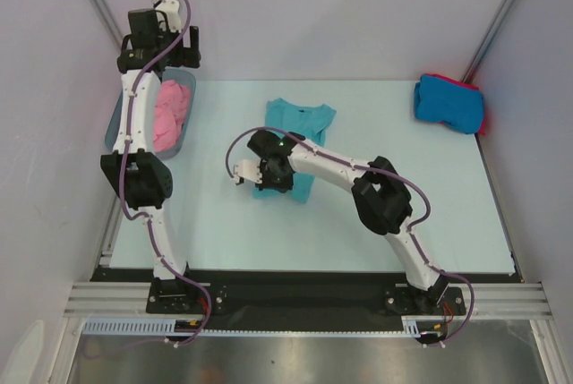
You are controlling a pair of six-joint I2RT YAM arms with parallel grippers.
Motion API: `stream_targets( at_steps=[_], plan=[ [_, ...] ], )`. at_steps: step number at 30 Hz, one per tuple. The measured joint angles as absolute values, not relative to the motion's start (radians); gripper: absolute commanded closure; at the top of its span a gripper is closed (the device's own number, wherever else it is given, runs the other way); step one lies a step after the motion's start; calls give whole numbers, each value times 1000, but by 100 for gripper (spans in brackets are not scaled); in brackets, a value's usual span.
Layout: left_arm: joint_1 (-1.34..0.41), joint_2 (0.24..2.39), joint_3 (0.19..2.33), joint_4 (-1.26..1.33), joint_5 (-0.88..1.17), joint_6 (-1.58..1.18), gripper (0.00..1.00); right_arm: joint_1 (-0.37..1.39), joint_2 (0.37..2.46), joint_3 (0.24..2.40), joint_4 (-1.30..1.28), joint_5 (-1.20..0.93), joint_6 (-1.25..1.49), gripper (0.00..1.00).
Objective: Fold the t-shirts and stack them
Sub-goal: Fold the tshirt
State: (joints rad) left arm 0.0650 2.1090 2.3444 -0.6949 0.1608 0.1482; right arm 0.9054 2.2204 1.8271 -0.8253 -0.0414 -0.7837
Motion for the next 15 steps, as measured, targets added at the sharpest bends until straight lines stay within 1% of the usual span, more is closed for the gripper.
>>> stream_targets(
  at_steps=[3, 7, 10, 15],
  plan=[
    [65, 2110, 2347, -691, 161, 149, 0, 889, 2275, 2028, -1009, -131, -812, 100],
    [66, 2112, 2347, -691, 161, 150, 0, 867, 2292, 2196, -1179, -216, -844, 100],
    [68, 2113, 2347, -691, 161, 150, 0, 860, 2290, 2239, -1238, -257, -864, 100],
    [73, 2113, 2347, -691, 160, 150, 0, 862, 2288, 2241, -1301, -302, -881, 100]
  ],
)
